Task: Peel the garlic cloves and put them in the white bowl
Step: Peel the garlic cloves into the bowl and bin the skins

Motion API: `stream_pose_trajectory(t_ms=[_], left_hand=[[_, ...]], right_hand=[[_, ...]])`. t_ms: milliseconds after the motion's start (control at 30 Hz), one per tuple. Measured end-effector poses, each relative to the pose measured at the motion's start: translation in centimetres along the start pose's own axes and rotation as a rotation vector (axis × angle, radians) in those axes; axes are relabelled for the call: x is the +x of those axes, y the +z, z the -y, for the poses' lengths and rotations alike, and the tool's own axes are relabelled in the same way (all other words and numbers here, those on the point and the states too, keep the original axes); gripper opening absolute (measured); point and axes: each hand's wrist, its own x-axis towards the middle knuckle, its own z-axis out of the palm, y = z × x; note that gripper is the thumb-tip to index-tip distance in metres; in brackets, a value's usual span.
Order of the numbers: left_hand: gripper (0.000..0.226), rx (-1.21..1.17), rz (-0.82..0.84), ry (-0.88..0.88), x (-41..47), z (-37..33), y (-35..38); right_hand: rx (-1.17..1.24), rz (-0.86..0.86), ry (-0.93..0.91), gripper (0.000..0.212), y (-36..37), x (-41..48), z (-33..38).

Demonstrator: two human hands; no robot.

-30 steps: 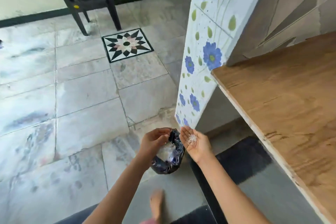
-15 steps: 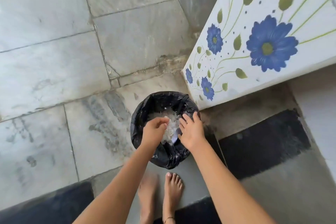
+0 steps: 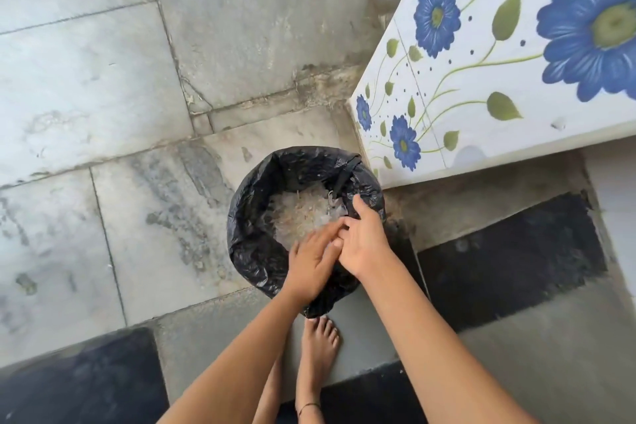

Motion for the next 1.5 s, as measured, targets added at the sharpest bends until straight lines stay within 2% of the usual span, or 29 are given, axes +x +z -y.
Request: stream_pose_trajectory(t_ms=[67, 133, 167, 233, 300, 367, 400, 467, 500, 533, 567, 600, 633, 700, 767, 833, 900, 933, 967, 1000, 1033, 1100, 1133, 1167, 1233, 1267, 1333, 1433, 1500], left_hand=[[0.046, -0.023, -0.118, -0.248, 1.1, 0.3, -0.4], [0.038, -0.253, -0.221, -0.323, 1.9, -2.1, -1.2], [0.036, -0.369, -0.229, -0.25, 1.7, -4.3, -1.8], [0.036, -0.417, -0.227, 0.087, 0.7, -7.2, -2.3], [0.042, -0.238, -0.127, 0.272, 0.0, -5.5, -0.9], [0.055, 0.0, -0.051, 0.107, 1.1, -0.3, -1.0], [0.059, 0.032, -0.06, -0.12, 1.6, 1.0, -1.5], [0.048, -0.243, -0.147, -0.446, 1.8, -0.2, -1.6], [0.043, -0.383, -0.125, -0.467, 1.1, -1.2, -1.1], [0.043, -0.585, 0.019, -0.48, 0.4, -2.6, -0.9], [0.042, -0.293, 0.019, -0.41, 0.0, -3.7, -0.4], [0.038, -0.382, -0.141, -0.367, 0.3, -5.5, -0.3], [0.03, -0.691, -0.264, -0.302, -1.3, -6.3, -0.4], [0.037, -0.71, -0.274, -0.004, -0.8, -9.7, -3.6], [0.039, -0.596, -0.307, 0.283, -1.1, -8.8, -5.3], [0.044, -0.273, -0.245, 0.292, -0.3, -5.1, -3.4], [0.05, -0.003, -0.105, 0.032, 0.7, -0.7, -1.7], [0.049, 0.019, -0.125, -0.191, 1.1, 0.1, -1.9], [0.047, -0.029, -0.211, -0.303, 1.4, 0.0, -2.3], [0.046, -0.149, -0.307, -0.238, 1.4, -1.0, -2.6], [0.045, -0.279, -0.333, -0.075, 1.1, -2.7, -2.9], [0.045, -0.304, -0.166, 0.207, 0.4, -4.8, -2.2], [0.046, -0.227, -0.091, 0.212, 0.3, -3.7, -1.6], [0.046, -0.104, -0.073, 0.139, 0.6, -1.8, -1.4], [0.04, 0.1, -0.099, -0.227, 1.1, 1.0, -2.5], [0.037, 0.136, -0.126, -0.293, 0.7, 1.1, -3.2], [0.033, 0.039, -0.165, -0.203, -0.7, -0.6, -4.7], [0.031, -0.036, -0.212, -0.149, -4.3, -5.8, -7.9], [0.032, -0.025, -0.273, -0.108, -7.0, -9.3, -10.3]], right_hand=[[-0.014, 0.012, -0.035, 0.058, -0.8, 0.0, -0.1], [0.023, -0.03, -0.032, 0.057, -2.0, 0.6, -0.8], [0.038, -0.032, -0.012, 0.058, -2.1, 0.7, -1.1], [0.114, 0.028, -0.006, 0.06, -1.7, 1.0, -1.3], [0.134, 0.046, -0.01, 0.056, -0.9, 1.3, -1.0], [0.078, 0.032, -0.016, 0.053, 0.0, 0.0, -0.4], [0.041, 0.039, -0.05, 0.051, -0.1, -0.4, -0.1], [-0.066, 0.029, -0.22, 0.042, 0.0, -1.0, -0.4], [-0.138, 0.003, -0.3, 0.041, 0.2, -1.3, -0.6], [-0.216, -0.016, -0.335, 0.042, 0.2, -1.3, -1.1], [-0.283, -0.023, -0.344, 0.043, 0.4, -1.4, -1.3], [-0.33, -0.006, -0.326, 0.041, 0.3, -1.0, -1.3], [-0.353, -0.003, -0.306, 0.039, 0.2, -0.7, -1.2], [-0.476, 0.004, -0.234, 0.042, 0.2, -0.1, -1.4], [-0.408, 0.099, -0.204, 0.049, 0.5, 0.7, -1.6], [-0.201, 0.105, -0.128, 0.053, 1.7, 0.2, -1.0], [-0.056, 0.083, -0.046, 0.058, 2.1, -0.4, -0.3], [-0.016, 0.06, -0.066, 0.061, 1.5, -0.2, 0.1], [0.019, 0.042, -0.09, 0.061, 1.2, -0.3, 0.6], [0.033, 0.02, -0.102, 0.061, 1.0, -0.2, 0.8], [0.057, 0.017, -0.072, 0.062, 1.1, -0.3, 1.3], [0.101, 0.086, 0.006, 0.067, 1.7, -0.4, 1.3], [0.094, 0.106, 0.014, 0.07, 2.1, -0.7, 1.4], [0.088, 0.103, 0.006, 0.072, 2.5, -1.5, 1.6], [0.095, 0.107, -0.086, 0.064, 2.4, -3.1, 1.8], [0.081, 0.128, -0.136, 0.059, 2.1, -4.0, 1.9], [-0.102, 0.09, -0.227, 0.049, 1.9, -6.3, 2.5], [-0.645, -0.17, -0.427, 0.034, 2.5, -10.5, 3.3], [-0.981, -0.274, -0.584, 0.037, 2.4, -14.2, 3.4]])
